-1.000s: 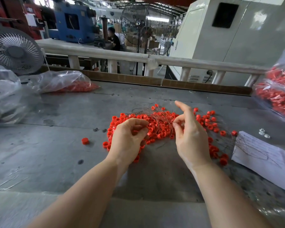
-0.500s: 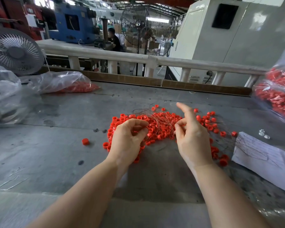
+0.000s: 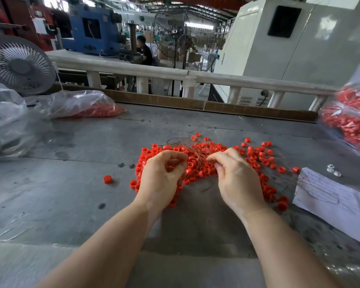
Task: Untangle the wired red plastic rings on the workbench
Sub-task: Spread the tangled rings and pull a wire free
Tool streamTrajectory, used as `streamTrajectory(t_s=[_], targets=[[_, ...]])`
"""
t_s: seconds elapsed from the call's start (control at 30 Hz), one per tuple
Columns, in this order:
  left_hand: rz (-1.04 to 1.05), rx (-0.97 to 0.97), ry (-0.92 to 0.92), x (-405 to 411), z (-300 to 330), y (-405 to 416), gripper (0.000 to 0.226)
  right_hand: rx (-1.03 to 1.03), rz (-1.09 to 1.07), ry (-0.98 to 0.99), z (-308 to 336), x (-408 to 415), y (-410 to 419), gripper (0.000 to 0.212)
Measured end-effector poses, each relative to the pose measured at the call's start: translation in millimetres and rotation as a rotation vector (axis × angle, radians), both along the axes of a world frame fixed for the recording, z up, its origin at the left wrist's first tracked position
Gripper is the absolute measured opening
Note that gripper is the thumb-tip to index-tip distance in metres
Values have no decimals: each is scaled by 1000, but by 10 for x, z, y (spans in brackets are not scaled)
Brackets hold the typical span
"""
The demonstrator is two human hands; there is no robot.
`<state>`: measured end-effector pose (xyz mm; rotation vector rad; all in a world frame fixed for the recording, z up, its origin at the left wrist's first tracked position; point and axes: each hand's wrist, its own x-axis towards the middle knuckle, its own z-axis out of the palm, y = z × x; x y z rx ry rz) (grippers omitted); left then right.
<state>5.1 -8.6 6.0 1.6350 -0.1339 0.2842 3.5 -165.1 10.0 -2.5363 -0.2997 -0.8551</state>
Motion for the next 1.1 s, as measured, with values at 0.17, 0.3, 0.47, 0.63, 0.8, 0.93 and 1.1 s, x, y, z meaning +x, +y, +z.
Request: streamTrajectory(t_s=[0.17,0.3,0.47,0.63,0.8,0.93,1.1], targets=[[2,1,-1,-3,2,1,29,28,11,-63,27,-14,11,14],[-1,-22,7,2,-3,3,28,68,9,-88,29,-22,10,11],[1,-35,15,10,-6,3,27,116,18,-116,66,-53,22,28],[8,-18,6,9,0,7,27,116,87,-122,111,-95,43,49],[8,-7,2,-4,15,8,30,142,74,-234,128,-104,48,45],[10,-1,2,-3,23,11,29,155,43,-363,124,-83,33,40],[7,-9,-5,-11,24,16,28,169,-40,-542,133,-62,25,32]])
